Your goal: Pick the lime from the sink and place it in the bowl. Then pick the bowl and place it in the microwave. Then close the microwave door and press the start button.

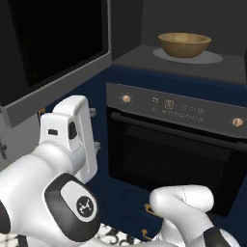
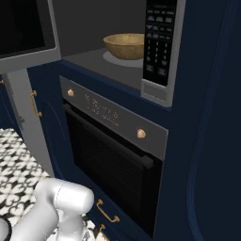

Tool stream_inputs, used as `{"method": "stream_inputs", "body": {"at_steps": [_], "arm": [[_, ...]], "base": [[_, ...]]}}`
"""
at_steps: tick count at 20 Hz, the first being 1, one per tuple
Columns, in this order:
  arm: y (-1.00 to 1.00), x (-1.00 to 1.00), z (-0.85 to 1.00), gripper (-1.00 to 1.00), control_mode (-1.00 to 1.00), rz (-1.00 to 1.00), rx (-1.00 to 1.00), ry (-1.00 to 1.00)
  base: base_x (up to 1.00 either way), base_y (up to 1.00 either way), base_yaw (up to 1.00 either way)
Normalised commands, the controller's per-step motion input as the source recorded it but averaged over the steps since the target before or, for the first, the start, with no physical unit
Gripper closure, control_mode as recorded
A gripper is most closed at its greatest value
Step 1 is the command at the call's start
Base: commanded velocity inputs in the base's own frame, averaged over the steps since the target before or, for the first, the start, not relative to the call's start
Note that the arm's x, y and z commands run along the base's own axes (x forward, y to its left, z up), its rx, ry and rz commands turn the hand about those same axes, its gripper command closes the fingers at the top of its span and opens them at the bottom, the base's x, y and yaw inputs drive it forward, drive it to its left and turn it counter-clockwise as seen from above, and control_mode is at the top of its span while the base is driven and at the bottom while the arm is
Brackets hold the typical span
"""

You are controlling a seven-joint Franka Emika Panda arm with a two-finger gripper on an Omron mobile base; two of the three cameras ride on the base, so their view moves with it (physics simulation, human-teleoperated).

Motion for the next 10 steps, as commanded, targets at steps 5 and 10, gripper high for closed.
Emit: {"method": "stream_inputs", "body": {"at_steps": [5, 10], "arm": [[0.84, 0.11, -0.38, -1.00, -1.00, -0.09, -0.07, 0.00], [0.69, 0.07, -0.38, -1.00, -1.00, -0.08, 0.00, 0.00]], "base": [[0.00, 0.00, 0.00], [0.00, 0.00, 0.00]]}}
